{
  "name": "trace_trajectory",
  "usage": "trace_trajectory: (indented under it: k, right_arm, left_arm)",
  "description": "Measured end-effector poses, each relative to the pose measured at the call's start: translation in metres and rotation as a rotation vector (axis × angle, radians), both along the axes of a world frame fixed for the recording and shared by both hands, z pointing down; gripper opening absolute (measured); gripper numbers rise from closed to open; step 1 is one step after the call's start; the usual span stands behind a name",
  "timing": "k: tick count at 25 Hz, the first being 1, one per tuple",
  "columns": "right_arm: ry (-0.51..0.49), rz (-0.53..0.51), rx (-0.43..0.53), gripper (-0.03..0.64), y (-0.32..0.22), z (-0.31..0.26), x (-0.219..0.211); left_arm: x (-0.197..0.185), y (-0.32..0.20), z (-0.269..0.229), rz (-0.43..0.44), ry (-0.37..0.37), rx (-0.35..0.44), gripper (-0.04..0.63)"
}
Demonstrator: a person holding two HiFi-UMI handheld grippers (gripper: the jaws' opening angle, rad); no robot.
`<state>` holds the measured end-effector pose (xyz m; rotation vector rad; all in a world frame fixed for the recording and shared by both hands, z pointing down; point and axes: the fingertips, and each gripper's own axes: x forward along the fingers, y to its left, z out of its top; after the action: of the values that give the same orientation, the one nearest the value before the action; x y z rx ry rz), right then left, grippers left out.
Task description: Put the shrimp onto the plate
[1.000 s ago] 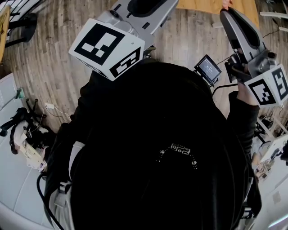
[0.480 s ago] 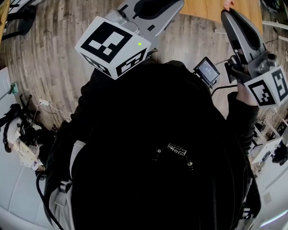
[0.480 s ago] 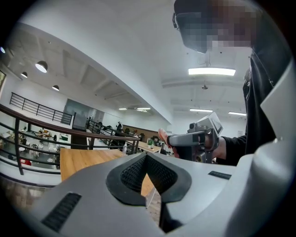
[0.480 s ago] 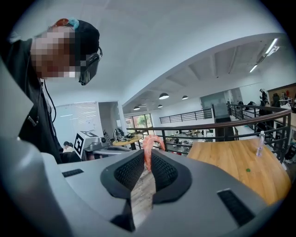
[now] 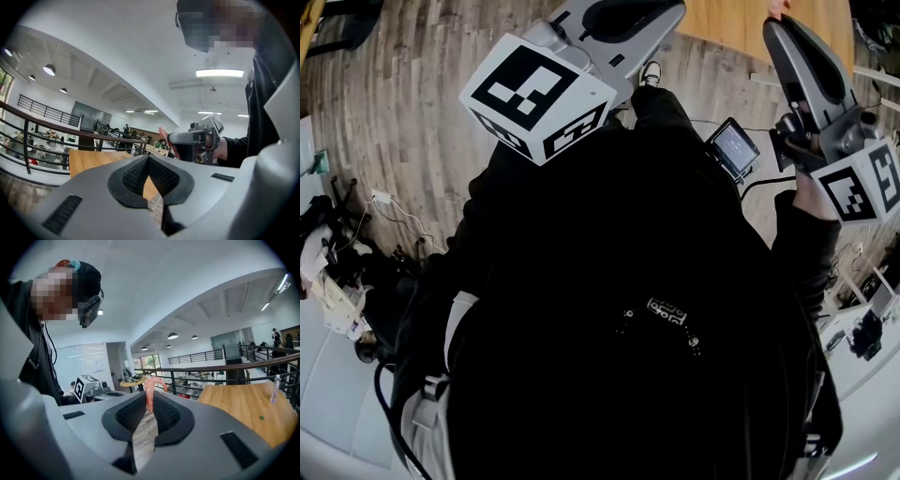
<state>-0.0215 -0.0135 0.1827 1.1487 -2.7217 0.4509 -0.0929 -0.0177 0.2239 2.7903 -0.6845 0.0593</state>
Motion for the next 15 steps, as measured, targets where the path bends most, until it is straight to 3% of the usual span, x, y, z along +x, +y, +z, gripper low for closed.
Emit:
trace_trajectory:
  k: [6, 10, 15]
  right_arm:
    - [-0.035, -0.049, 0.026, 0.058, -0.007, 0.005, -0.010]
    - [-0.059, -0.077, 0.044, 0.058, -0.044, -0.007, -0.016]
    - [-0.079, -0.092, 0.034, 0.058, -0.063, -0.002, 0.003]
  left_arm:
    - [-0.011, -0.003, 0.001, -0.045, -0.026, 0.032, -0.001]
    - [-0.018, -0.037, -0.007, -0.070, -0.035, 0.041, -0.001]
    - [0.002, -0.051, -0.003, -0.074, -0.046, 0.032, 0.000]
